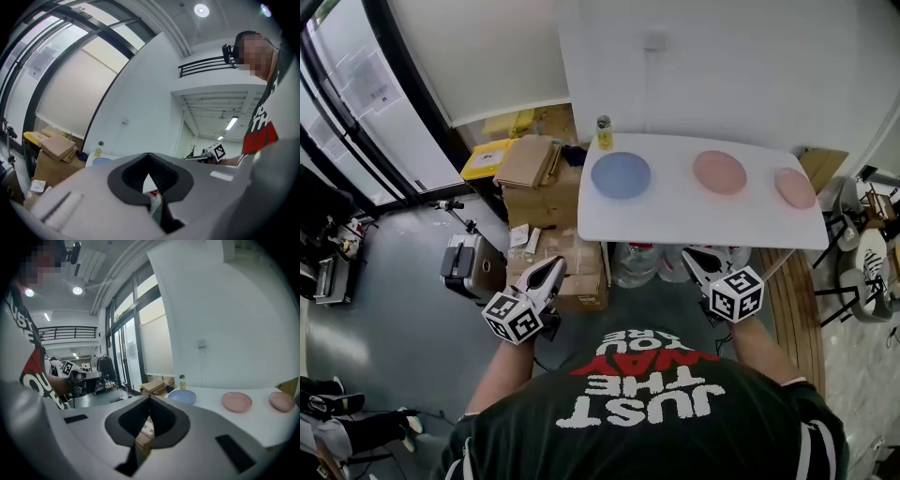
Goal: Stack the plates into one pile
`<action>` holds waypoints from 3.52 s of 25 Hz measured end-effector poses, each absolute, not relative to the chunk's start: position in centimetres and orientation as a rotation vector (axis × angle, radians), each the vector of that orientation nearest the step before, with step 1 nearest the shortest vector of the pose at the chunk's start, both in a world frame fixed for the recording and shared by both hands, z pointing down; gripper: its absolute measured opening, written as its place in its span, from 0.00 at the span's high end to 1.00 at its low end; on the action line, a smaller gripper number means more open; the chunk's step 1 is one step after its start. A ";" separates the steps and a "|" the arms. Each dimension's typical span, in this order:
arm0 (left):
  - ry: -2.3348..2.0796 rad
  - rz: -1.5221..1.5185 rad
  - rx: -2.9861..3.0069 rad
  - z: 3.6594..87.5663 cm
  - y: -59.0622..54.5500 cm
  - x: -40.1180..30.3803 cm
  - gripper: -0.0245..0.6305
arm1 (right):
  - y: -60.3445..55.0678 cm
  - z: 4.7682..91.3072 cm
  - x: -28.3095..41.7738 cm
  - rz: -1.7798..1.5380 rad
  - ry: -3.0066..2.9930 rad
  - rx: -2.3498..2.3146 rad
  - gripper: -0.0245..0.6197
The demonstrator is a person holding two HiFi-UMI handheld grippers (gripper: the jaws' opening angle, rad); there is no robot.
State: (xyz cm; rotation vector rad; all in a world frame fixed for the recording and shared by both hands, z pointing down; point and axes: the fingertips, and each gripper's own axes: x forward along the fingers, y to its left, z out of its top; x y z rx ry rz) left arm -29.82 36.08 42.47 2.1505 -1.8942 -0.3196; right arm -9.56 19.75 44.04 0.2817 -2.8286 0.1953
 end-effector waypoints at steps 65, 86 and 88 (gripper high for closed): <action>-1.774 -0.154 1.962 54.5 11.6 -46.9 0.95 | -16.1 77.3 -36.1 1.029 -2.063 0.725 0.86; -1.576 -0.145 2.144 51.5 -1.6 -33.6 0.95 | -38.4 68.7 -1.6 1.254 -2.025 1.381 0.93; -1.576 -0.130 2.139 51.3 -2.2 -32.1 0.95 | -39.5 69.7 1.3 1.314 -1.984 1.437 0.93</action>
